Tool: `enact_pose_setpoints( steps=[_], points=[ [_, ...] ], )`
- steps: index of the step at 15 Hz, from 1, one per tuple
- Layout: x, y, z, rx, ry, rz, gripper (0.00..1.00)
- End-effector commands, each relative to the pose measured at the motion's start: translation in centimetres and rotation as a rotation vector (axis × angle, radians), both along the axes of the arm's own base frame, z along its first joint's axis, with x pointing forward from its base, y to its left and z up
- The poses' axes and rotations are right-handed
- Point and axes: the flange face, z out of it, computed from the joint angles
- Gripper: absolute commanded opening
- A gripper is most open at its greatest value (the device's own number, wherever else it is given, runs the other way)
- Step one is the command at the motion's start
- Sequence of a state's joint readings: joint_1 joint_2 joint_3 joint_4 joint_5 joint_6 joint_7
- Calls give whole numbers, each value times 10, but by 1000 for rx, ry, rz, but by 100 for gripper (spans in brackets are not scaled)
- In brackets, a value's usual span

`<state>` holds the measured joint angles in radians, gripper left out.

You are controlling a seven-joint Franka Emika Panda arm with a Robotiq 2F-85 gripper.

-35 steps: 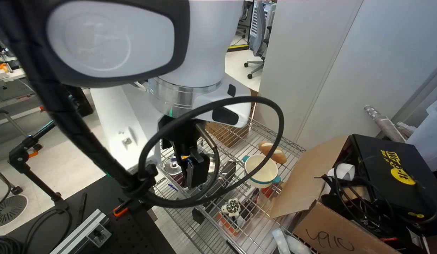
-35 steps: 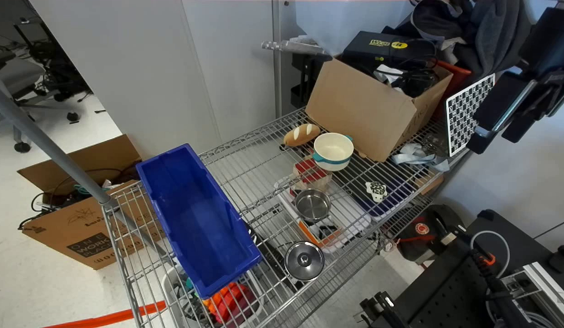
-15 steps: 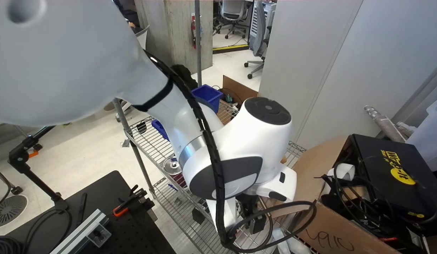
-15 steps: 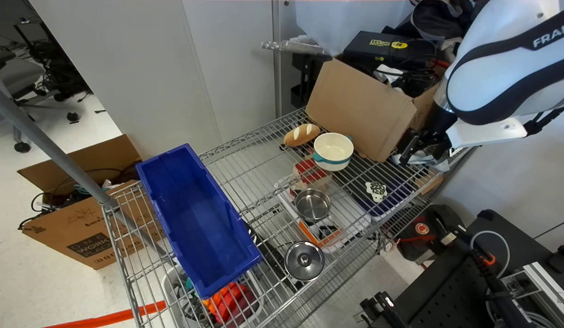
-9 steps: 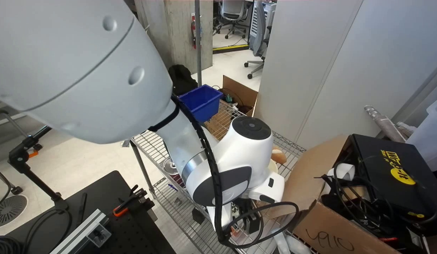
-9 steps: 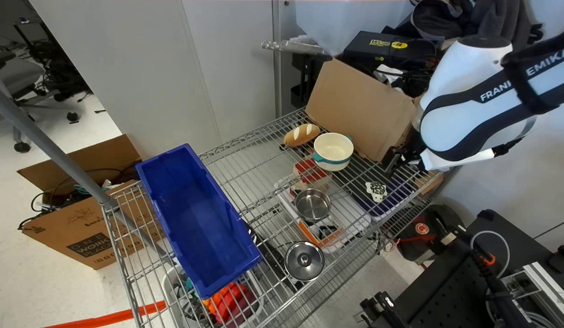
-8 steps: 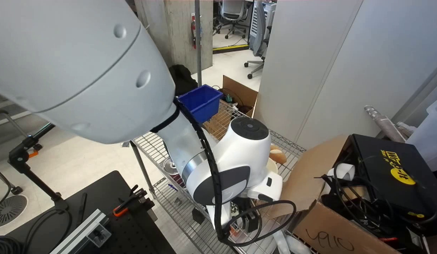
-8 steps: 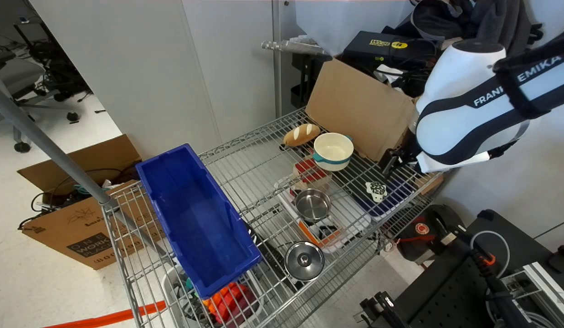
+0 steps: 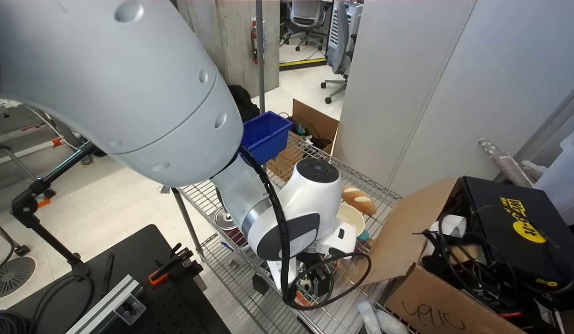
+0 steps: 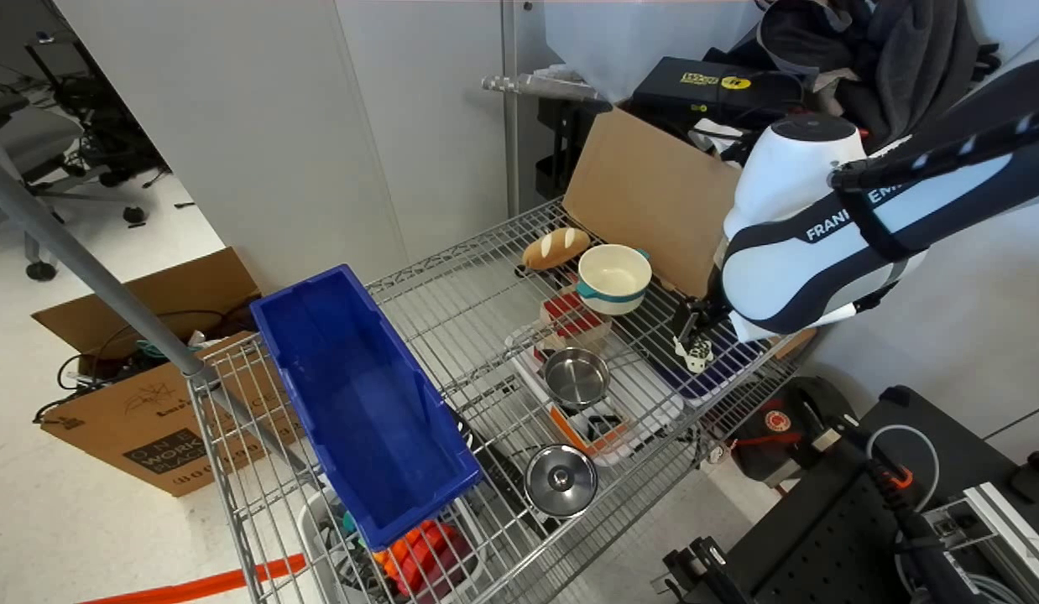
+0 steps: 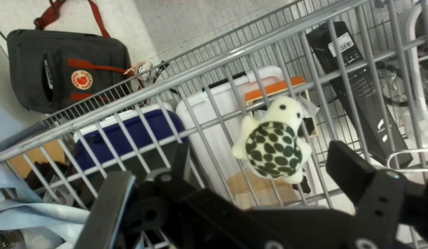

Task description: Move the object slightly to the left

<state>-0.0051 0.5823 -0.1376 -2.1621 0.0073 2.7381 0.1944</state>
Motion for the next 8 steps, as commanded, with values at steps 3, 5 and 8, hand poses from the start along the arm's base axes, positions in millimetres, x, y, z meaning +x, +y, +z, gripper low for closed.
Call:
enact_pose_setpoints(
  steps=[3, 5, 8],
  points=[
    [18, -3, -19, -34, -8, -23, 68],
    [21, 1, -26, -37, 1, -14, 50],
    [25, 11, -34, -38, 12, 8, 28]
  ],
)
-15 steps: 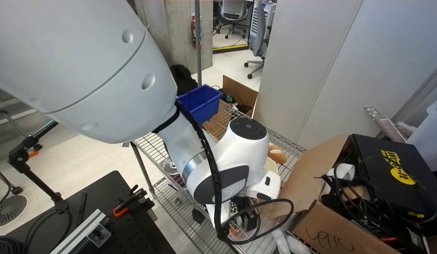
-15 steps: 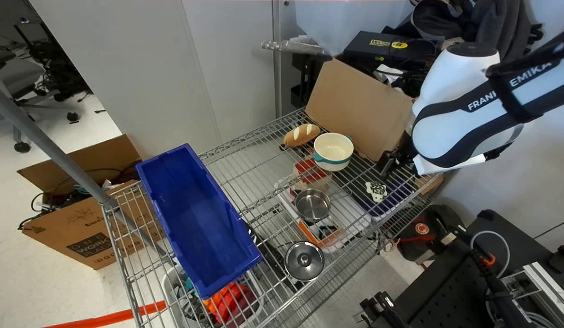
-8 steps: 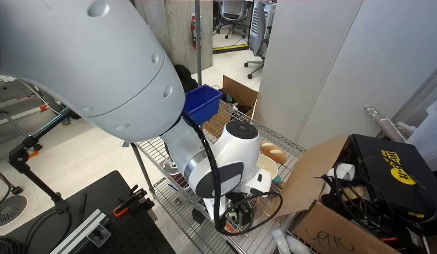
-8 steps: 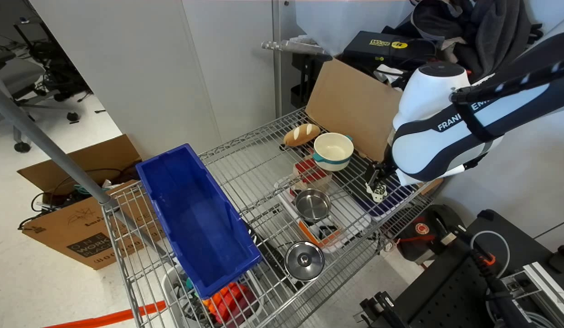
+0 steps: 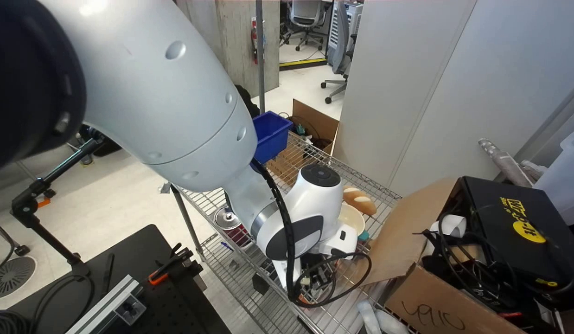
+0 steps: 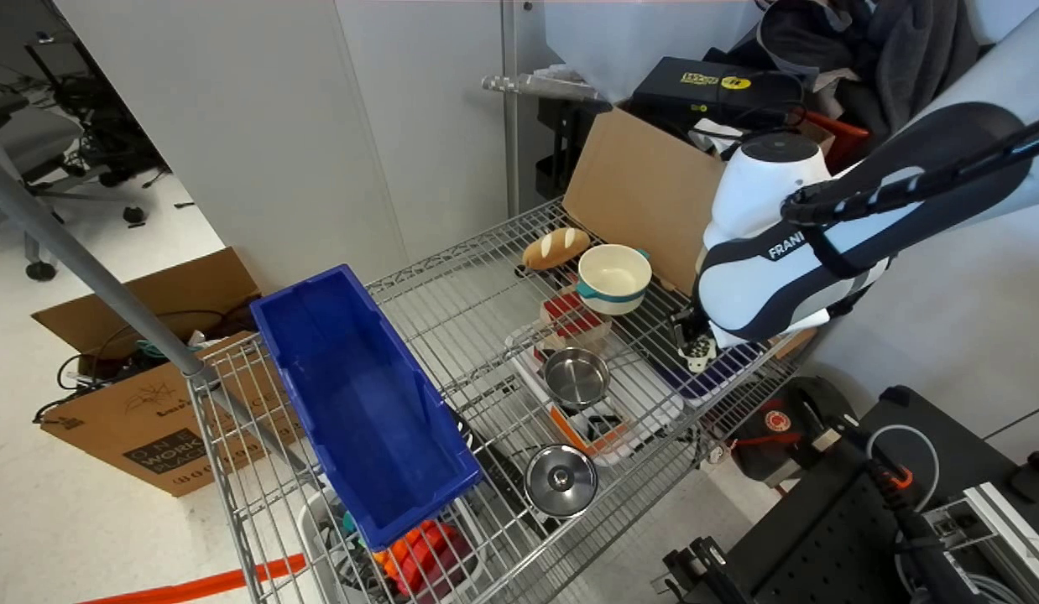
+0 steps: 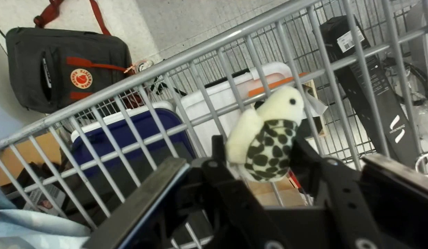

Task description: Move the object slightly to the left

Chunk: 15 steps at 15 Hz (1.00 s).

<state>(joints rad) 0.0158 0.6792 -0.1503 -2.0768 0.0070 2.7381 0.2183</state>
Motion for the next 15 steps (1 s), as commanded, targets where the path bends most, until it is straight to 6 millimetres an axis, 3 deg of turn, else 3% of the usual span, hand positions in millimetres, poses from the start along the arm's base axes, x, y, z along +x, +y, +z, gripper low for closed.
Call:
enact_pose_setpoints(
  steps=[1, 4, 6, 10, 13, 15],
  points=[
    [10, 11, -9, -22, 3, 19, 20],
    [7, 17, 3, -27, -11, 47, 1],
    [-1, 24, 16, -36, -19, 77, 0],
    [-33, 57, 35, -7, -41, 200, 2],
    [-60, 87, 37, 25, -33, 267, 2],
    [-67, 109, 38, 52, -55, 297, 2]
  ],
)
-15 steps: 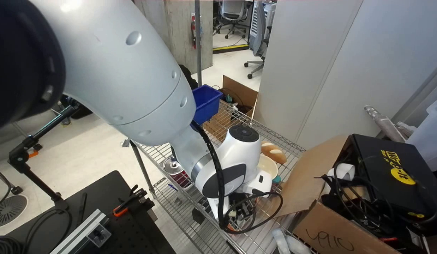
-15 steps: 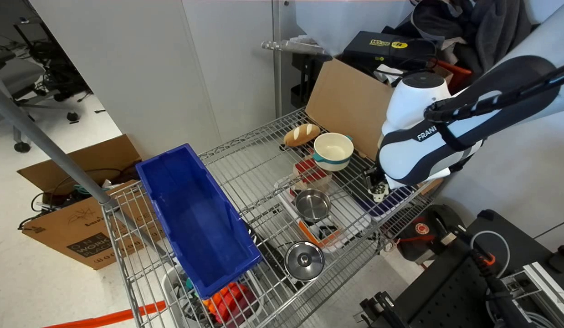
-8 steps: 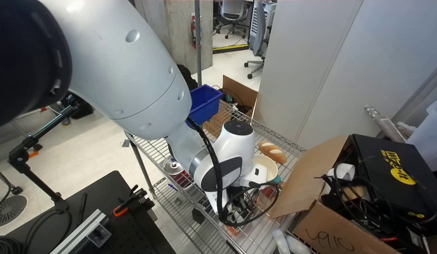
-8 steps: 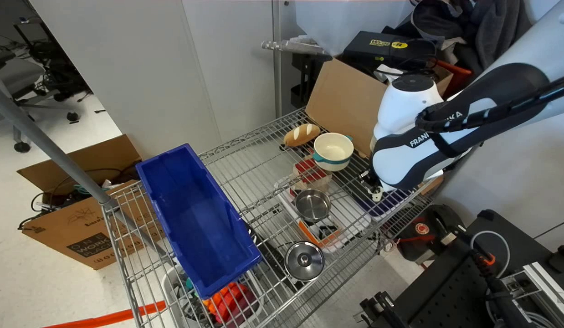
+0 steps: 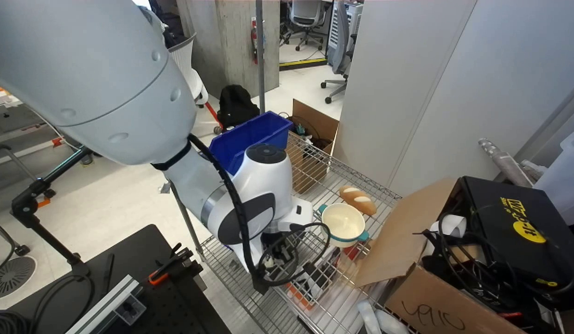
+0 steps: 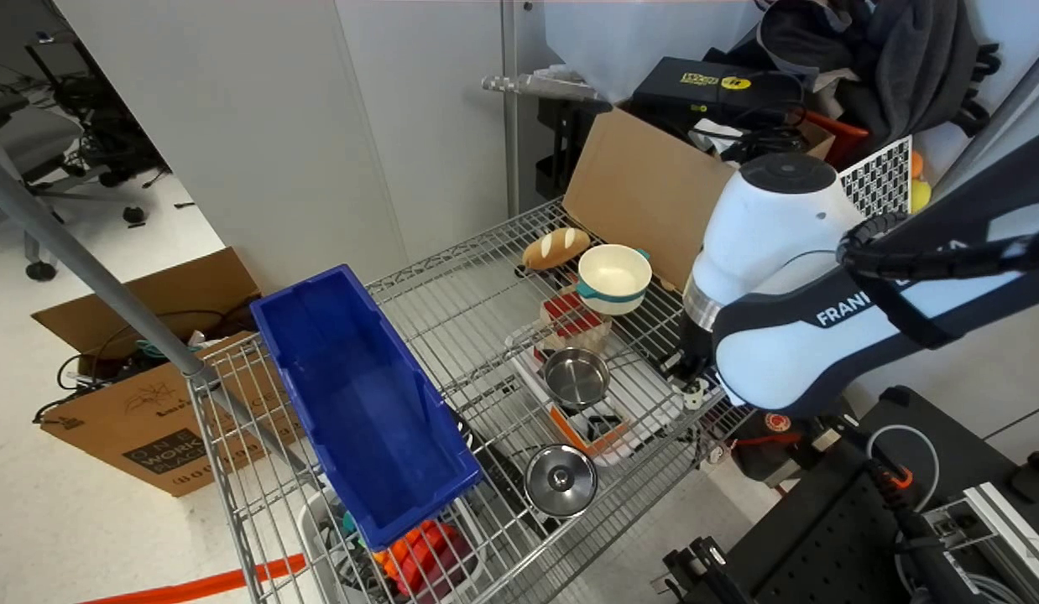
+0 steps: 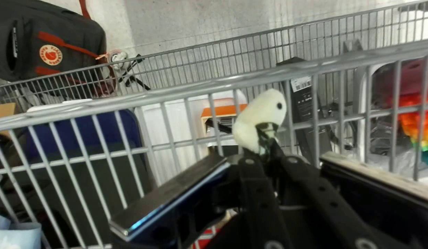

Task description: Move the object slightly to the left

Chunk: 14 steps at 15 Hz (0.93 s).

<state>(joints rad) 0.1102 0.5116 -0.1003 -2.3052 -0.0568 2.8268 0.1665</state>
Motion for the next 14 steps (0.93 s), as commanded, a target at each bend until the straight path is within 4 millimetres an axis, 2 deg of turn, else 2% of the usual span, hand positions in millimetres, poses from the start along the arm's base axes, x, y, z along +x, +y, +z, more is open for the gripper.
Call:
enact_pose_setpoints(
  steps=[1, 5, 6, 9, 14],
  points=[
    [-18, 34, 11, 52, -51, 72, 2],
    [3, 68, 16, 120, -127, 91, 2],
    [8, 72, 17, 102, -121, 86, 2],
    [20, 83, 2, 97, -82, 74, 2],
    [26, 83, -12, 98, -15, 58, 2]
  ],
)
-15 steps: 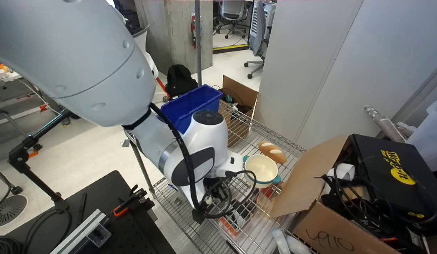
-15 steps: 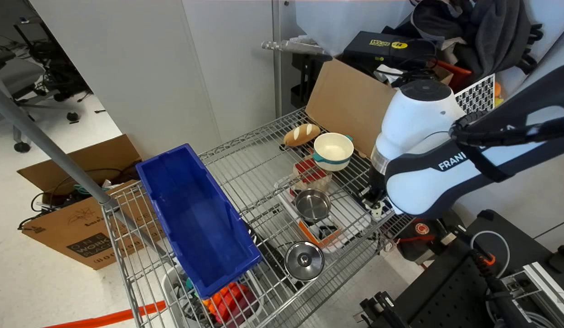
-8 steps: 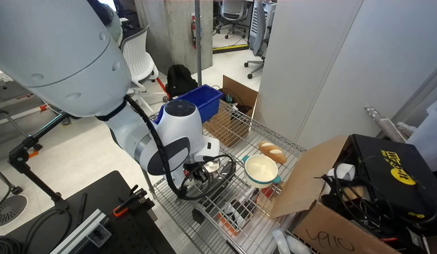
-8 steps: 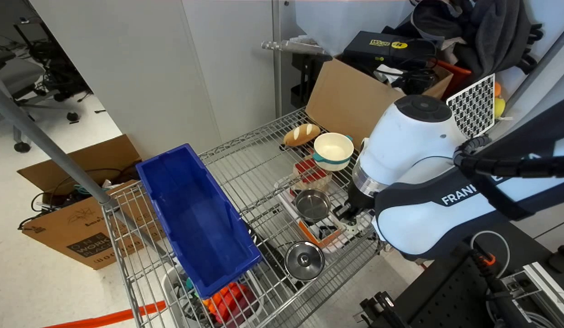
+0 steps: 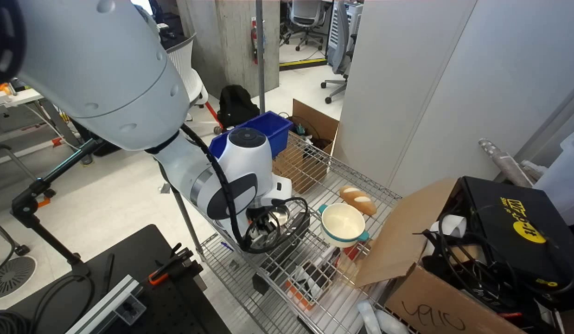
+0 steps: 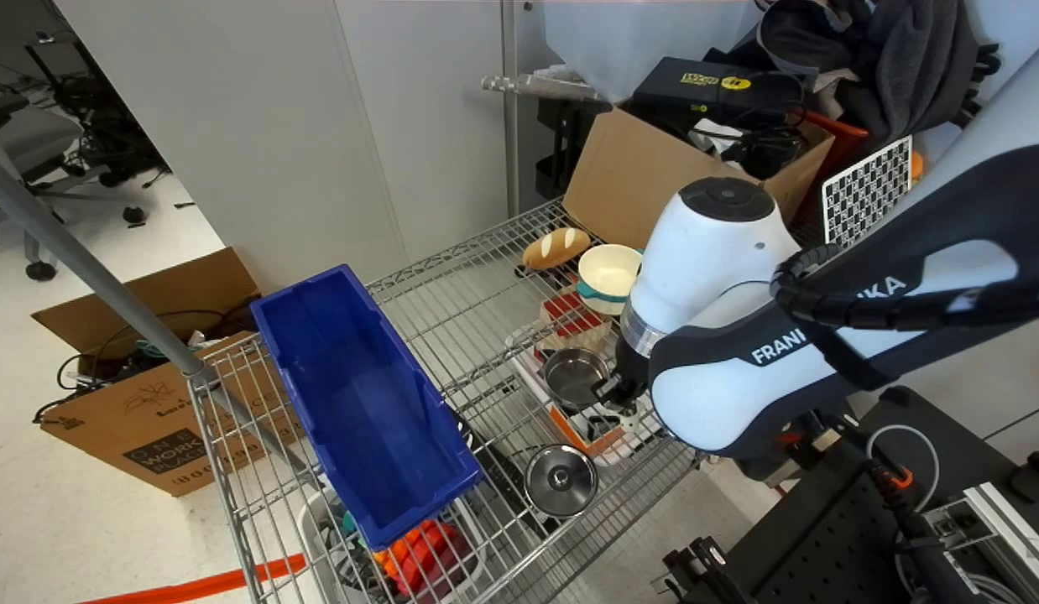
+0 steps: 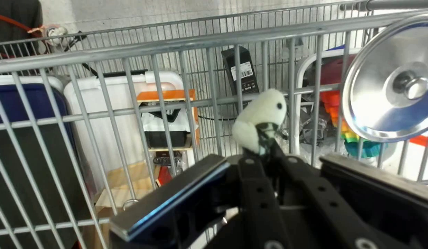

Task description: Move the object slightly to the left

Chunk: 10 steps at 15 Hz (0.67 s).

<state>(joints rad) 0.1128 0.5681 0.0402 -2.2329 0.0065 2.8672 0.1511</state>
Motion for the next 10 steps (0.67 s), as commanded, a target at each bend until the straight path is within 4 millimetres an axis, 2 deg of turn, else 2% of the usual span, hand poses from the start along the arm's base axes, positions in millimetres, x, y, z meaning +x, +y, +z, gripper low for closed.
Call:
enact_pose_setpoints(
  steps=[1, 4, 5, 6, 7, 10],
  points=[
    [10, 4, -9, 2, 46, -28, 2],
    [11, 4, -15, 2, 90, -51, 2],
    [11, 4, -16, 5, 103, -58, 8],
    [11, 4, -18, 6, 117, -65, 34],
    [11, 4, -18, 6, 126, -70, 36],
    [14, 4, -17, 1, 115, -74, 57]
  ],
)
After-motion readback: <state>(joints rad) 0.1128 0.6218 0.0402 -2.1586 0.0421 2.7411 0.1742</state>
